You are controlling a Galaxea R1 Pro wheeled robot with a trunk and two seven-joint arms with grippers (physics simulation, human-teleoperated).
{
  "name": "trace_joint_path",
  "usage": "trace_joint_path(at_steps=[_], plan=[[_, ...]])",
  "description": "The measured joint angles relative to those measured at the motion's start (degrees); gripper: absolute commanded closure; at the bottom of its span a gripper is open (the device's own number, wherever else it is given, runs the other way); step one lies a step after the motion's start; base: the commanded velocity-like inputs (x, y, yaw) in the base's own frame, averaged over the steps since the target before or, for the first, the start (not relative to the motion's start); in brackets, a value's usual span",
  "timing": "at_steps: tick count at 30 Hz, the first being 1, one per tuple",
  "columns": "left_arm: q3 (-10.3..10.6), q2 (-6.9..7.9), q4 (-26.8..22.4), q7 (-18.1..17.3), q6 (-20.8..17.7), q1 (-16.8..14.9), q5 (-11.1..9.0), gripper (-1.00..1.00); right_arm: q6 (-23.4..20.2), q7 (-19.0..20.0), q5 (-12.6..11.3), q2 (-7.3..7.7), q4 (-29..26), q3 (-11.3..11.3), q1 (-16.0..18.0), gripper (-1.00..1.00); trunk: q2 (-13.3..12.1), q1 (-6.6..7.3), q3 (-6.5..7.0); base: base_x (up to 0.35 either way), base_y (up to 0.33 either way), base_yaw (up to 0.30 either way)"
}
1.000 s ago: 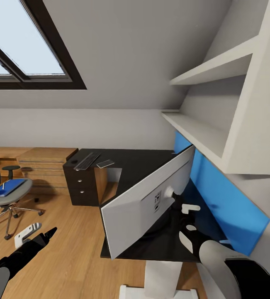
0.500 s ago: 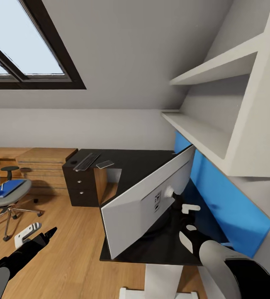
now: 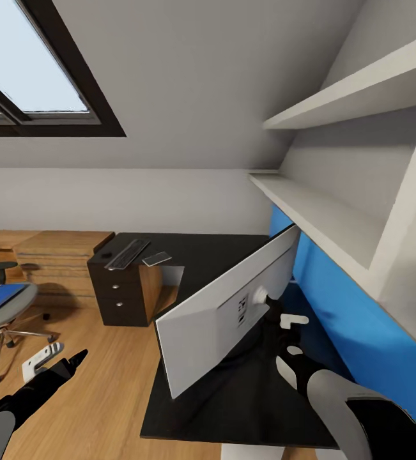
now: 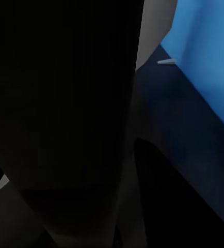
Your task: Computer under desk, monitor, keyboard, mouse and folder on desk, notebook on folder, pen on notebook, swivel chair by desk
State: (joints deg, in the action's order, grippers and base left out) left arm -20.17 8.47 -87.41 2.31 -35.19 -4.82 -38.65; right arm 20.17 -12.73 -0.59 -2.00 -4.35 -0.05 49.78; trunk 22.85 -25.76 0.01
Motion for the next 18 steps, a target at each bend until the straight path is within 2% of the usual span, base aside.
trace_joint_path(at_steps=[4,12,18], plan=[[0.0,-0.02,0.0,0.0,0.0,0.0,0.0,-1.0,-0.02,0.0,0.01,0.0,0.02,0.01,0.0,1.0,0.0,-0.01,0.0,0.045,-0.008,-0.022],[0.0,-0.03,0.0,0.0,0.0,-0.01,0.0,-1.0,0.05,-0.06,-0.15,0.01,0.01,-0.09,-0.01,1.0,0.0,-0.01,0.21,0.006,-0.001,-0.162],[0.0,-0.03,0.0,0.0,0.0,0.0,-0.01,-1.0,-0.02,0.01,0.06,0.0,0.02,0.1,-0.01,1.0,0.0,-0.01,0.25,0.0,0.0,-0.021]])
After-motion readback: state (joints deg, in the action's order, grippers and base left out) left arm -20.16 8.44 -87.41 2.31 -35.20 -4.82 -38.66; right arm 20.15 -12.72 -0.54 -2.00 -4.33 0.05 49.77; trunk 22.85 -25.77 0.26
